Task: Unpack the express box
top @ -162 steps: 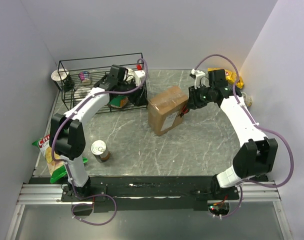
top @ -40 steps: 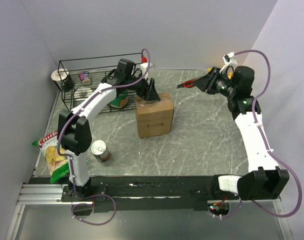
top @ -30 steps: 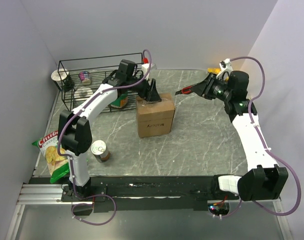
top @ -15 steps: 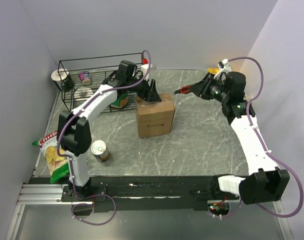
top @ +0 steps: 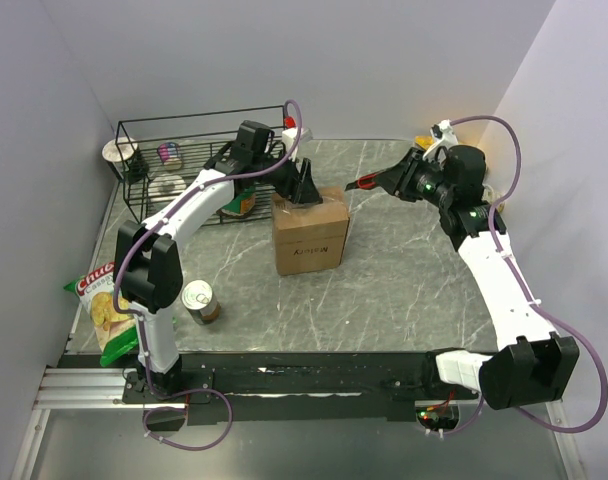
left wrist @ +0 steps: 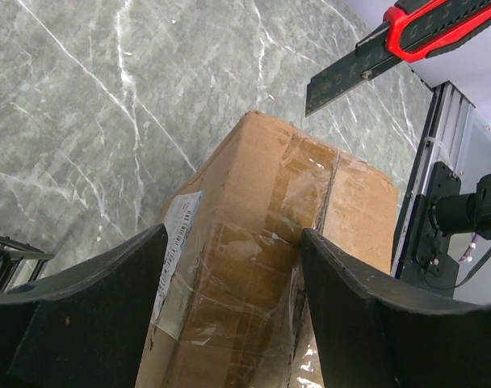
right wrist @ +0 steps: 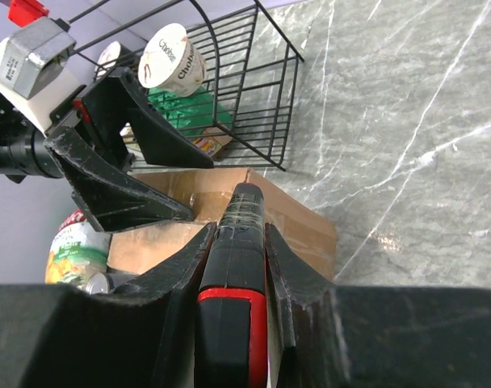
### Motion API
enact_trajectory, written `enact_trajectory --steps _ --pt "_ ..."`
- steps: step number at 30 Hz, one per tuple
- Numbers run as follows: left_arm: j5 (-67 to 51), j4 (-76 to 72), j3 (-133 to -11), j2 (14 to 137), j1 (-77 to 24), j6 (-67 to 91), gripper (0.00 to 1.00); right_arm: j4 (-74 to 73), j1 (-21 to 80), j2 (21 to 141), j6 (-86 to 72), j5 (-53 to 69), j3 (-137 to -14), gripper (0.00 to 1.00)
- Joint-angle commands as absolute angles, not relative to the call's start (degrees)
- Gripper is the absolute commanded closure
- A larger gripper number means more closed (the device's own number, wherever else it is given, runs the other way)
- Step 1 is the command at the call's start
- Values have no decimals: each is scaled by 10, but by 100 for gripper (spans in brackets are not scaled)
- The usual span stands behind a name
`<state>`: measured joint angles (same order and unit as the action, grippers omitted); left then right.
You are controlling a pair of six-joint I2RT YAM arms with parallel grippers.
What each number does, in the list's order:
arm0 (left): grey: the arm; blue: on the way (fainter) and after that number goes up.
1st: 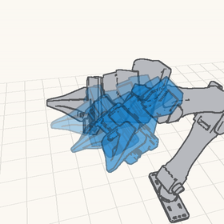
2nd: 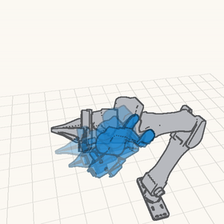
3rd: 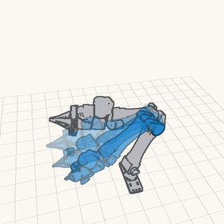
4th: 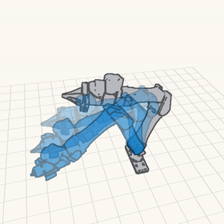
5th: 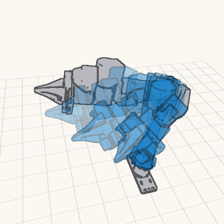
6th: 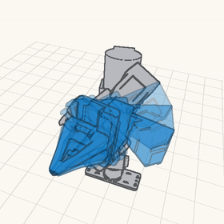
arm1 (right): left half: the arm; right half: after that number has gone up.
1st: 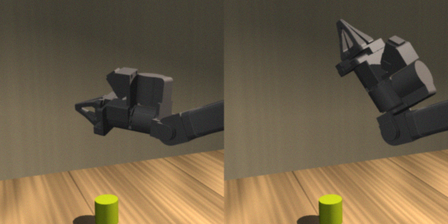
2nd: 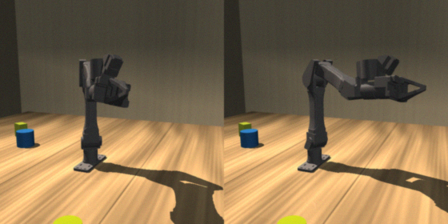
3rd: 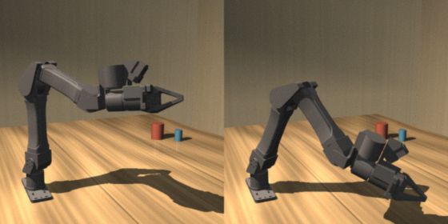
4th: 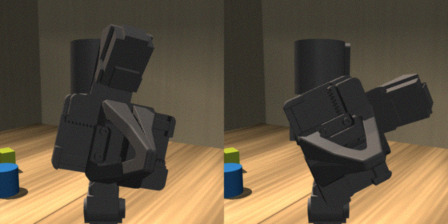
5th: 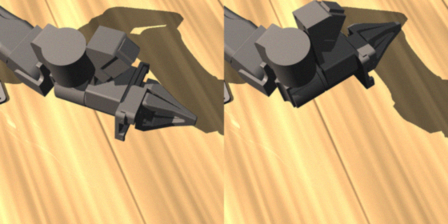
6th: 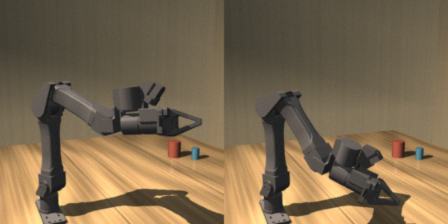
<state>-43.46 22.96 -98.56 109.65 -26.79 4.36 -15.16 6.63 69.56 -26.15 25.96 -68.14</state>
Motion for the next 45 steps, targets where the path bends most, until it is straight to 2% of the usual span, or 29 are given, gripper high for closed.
enact_trajectory --steps 1,36,45 --pt "-414 235 -973 1084 -275 48 28 -105 74 692 -267 251 -689 100" --pt "-402 234 -971 1088 -280 55 28 -119 94 703 -239 248 -683 100" --pt "-389 238 -953 1086 -280 61 43 -174 101 695 -228 253 -691 100"
